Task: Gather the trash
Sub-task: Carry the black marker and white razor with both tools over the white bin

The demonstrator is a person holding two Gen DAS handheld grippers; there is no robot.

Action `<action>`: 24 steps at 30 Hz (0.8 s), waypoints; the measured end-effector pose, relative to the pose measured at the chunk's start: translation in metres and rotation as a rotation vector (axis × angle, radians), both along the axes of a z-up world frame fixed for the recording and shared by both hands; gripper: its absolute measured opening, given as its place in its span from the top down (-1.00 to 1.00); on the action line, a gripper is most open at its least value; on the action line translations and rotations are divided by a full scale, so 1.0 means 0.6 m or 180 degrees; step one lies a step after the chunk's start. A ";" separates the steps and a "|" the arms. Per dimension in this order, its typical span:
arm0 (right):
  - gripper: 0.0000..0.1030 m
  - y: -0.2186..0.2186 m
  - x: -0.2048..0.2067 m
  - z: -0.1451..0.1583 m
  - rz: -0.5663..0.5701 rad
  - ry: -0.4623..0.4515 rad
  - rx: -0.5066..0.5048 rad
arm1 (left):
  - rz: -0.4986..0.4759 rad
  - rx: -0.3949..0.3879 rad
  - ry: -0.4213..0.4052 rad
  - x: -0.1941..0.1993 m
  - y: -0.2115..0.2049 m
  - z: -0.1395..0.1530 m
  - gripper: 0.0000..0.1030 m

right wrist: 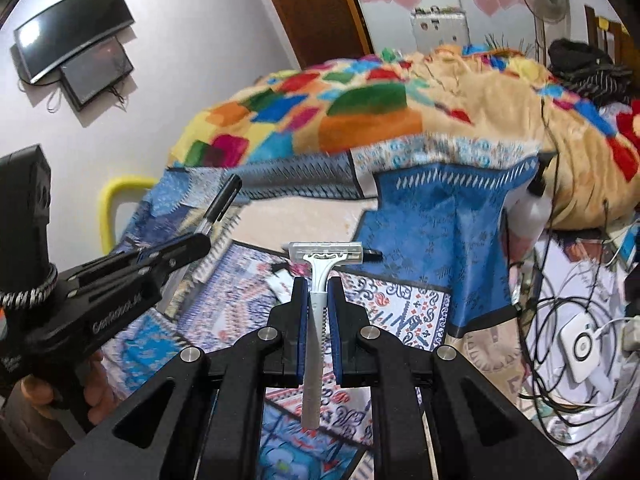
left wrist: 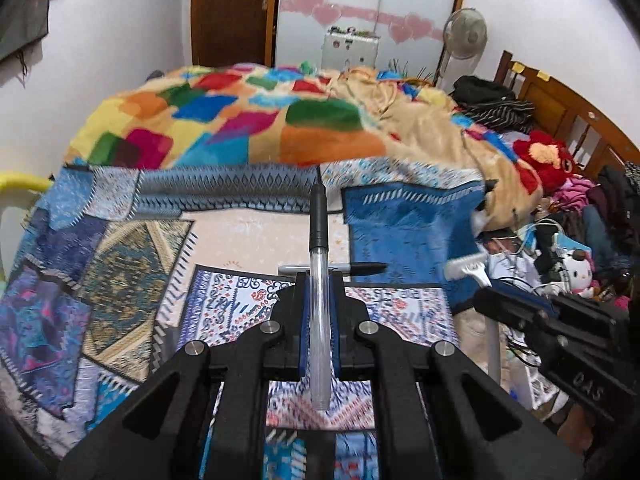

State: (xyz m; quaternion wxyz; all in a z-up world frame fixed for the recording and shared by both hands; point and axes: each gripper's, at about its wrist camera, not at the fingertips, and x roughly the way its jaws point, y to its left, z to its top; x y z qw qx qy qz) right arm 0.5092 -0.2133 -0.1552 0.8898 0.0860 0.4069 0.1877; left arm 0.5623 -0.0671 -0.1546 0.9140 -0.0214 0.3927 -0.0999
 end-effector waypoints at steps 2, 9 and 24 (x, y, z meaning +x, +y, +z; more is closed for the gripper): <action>0.82 0.002 -0.019 0.033 0.0015 -0.0101 0.0001 | 0.0002 -0.0016 -0.0053 -0.022 0.002 0.025 0.85; 0.82 0.012 -0.093 0.122 0.0060 -0.0404 0.0022 | 0.0036 -0.0062 -0.0301 -0.137 0.015 0.120 0.85; 0.82 0.077 -0.262 0.228 0.0369 -0.0840 0.0059 | 0.0392 -0.0074 -0.0742 -0.388 0.115 0.230 0.85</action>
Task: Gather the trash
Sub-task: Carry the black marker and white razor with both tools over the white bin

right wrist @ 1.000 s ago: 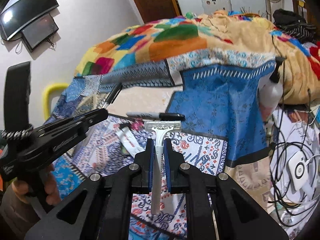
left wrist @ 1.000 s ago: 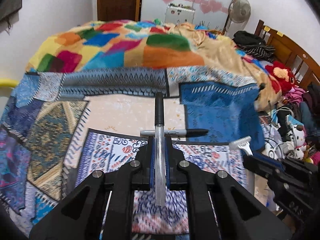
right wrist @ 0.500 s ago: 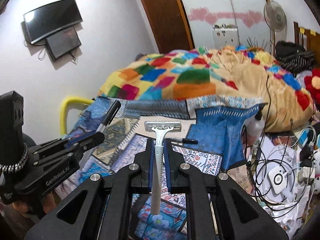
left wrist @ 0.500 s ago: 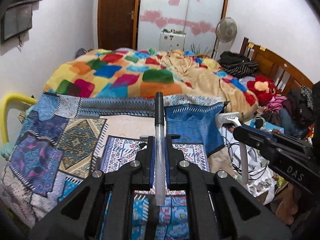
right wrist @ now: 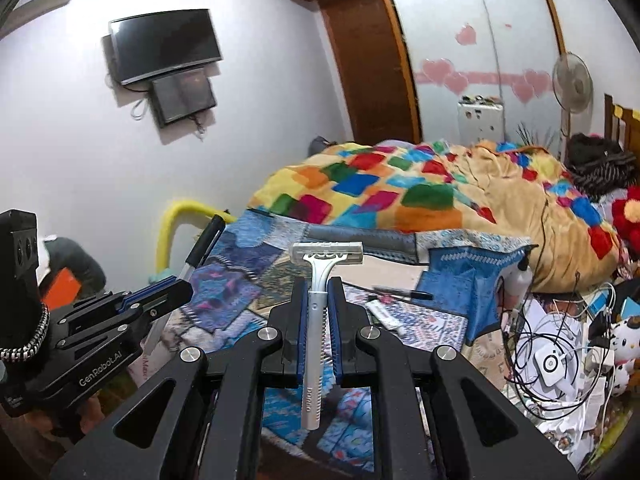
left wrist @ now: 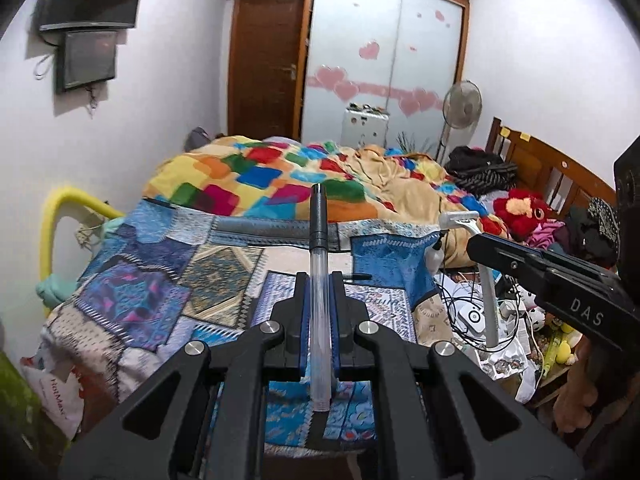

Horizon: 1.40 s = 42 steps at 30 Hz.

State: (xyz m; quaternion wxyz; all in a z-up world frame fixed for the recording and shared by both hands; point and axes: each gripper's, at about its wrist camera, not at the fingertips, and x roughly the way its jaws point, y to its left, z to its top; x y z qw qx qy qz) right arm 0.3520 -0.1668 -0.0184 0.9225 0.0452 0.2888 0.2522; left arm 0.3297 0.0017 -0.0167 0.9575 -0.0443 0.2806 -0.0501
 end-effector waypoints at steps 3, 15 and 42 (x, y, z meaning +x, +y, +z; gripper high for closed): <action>0.82 0.025 -0.033 0.008 0.0116 -0.0051 -0.0012 | 0.0108 -0.0004 -0.0043 -0.047 0.028 0.006 0.85; 0.82 0.143 -0.142 -0.002 0.0683 -0.0094 -0.0083 | 0.0595 -0.0085 -0.0067 -0.201 0.150 -0.005 0.85; 0.82 0.459 -0.209 -0.263 0.1743 0.1019 -0.0947 | 0.1625 -0.0627 0.1344 -0.336 0.413 -0.336 0.85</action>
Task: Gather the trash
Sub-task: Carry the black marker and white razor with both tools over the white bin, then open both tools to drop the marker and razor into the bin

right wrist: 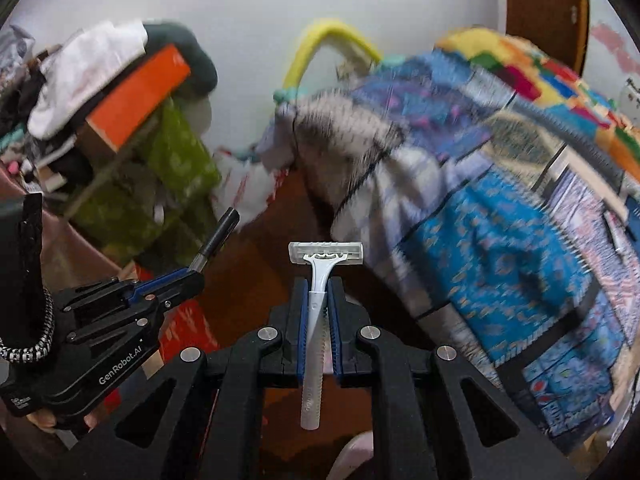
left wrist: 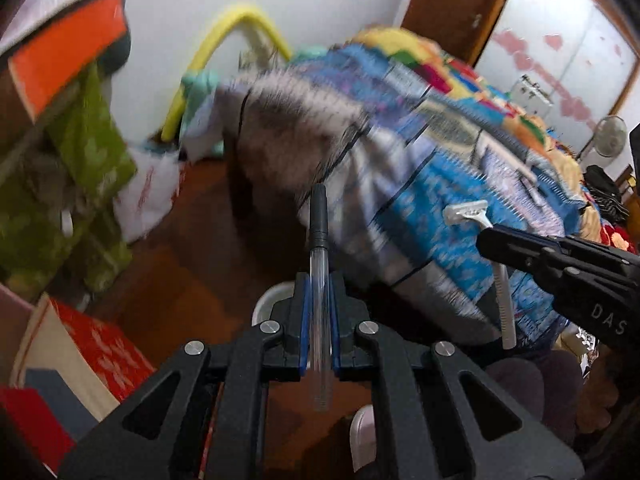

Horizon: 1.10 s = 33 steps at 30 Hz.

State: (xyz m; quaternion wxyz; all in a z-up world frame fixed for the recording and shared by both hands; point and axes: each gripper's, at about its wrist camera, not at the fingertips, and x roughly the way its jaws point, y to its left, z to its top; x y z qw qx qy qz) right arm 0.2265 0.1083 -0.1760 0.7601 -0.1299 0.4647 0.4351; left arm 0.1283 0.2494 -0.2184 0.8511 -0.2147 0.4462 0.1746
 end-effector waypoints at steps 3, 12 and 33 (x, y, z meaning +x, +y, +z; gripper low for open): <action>0.82 0.022 0.005 -0.044 0.0054 0.0164 -0.0169 | 0.0056 -0.0171 0.0205 0.000 0.012 -0.053 0.85; 0.82 0.075 0.020 -0.148 0.0158 0.0491 -0.0583 | 0.0161 -0.0575 0.0655 0.011 0.031 -0.171 0.85; 0.58 0.131 0.049 -0.221 0.0226 0.0709 -0.0932 | 0.0131 -0.0699 0.0843 0.065 0.051 -0.214 0.56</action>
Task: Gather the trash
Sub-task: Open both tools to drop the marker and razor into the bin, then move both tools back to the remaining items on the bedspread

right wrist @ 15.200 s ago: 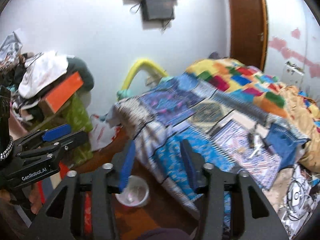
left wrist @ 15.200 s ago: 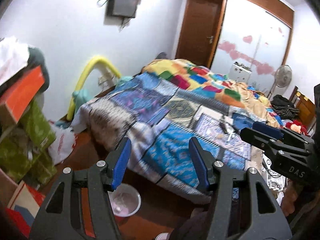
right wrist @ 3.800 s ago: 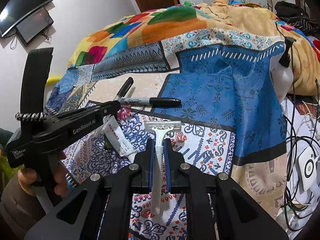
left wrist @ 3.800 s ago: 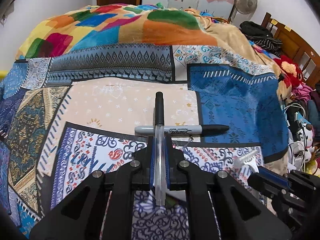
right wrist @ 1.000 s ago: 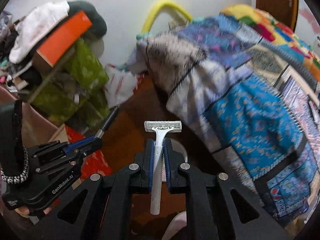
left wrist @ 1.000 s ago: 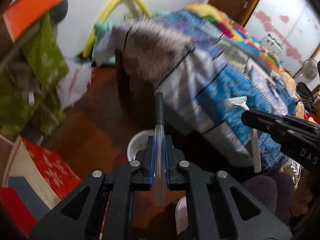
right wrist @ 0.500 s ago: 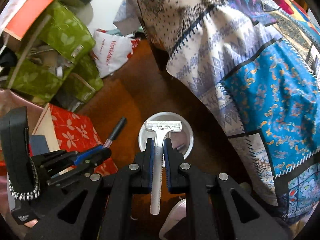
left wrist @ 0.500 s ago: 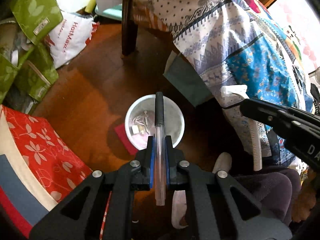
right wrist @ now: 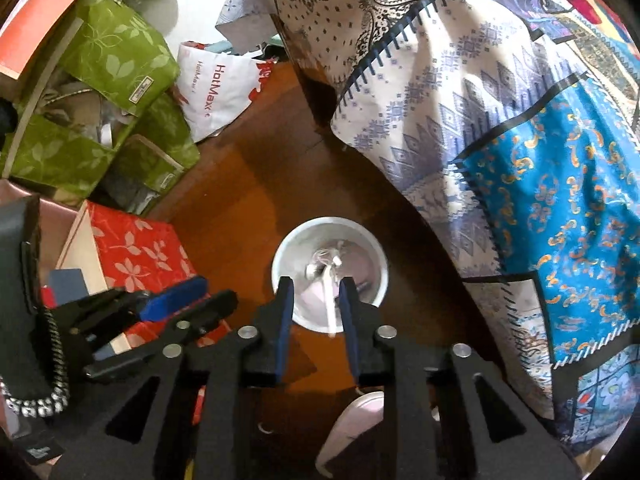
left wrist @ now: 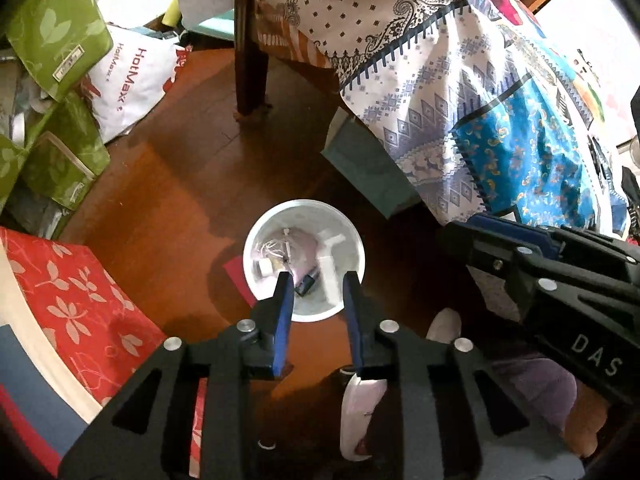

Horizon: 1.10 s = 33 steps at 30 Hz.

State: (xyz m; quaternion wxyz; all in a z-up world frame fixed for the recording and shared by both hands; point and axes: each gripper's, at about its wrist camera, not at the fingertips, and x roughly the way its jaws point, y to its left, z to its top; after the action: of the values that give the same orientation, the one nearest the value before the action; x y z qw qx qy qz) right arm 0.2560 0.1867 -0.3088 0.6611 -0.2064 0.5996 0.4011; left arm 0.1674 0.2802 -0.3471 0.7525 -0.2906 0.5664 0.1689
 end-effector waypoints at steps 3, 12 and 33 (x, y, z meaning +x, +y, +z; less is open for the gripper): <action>0.58 -0.010 -0.004 0.013 0.0025 -0.0092 0.0018 | -0.0009 0.0074 -0.0018 -0.006 -0.002 0.013 0.55; 0.58 -0.052 -0.014 0.093 0.0048 -0.0418 0.0304 | -0.0065 0.0357 -0.0254 -0.026 -0.025 0.093 0.55; 0.58 -0.276 -0.033 0.380 -0.0457 -0.1512 0.1468 | -0.0390 0.1204 -0.1552 -0.027 -0.194 0.413 0.55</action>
State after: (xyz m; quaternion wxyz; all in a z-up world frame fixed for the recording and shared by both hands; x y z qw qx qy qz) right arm 0.2363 0.0214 -0.0808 0.8382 -0.0965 0.3353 0.4192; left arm 0.1513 0.1637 -0.0994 0.9156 -0.1427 0.3442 0.1509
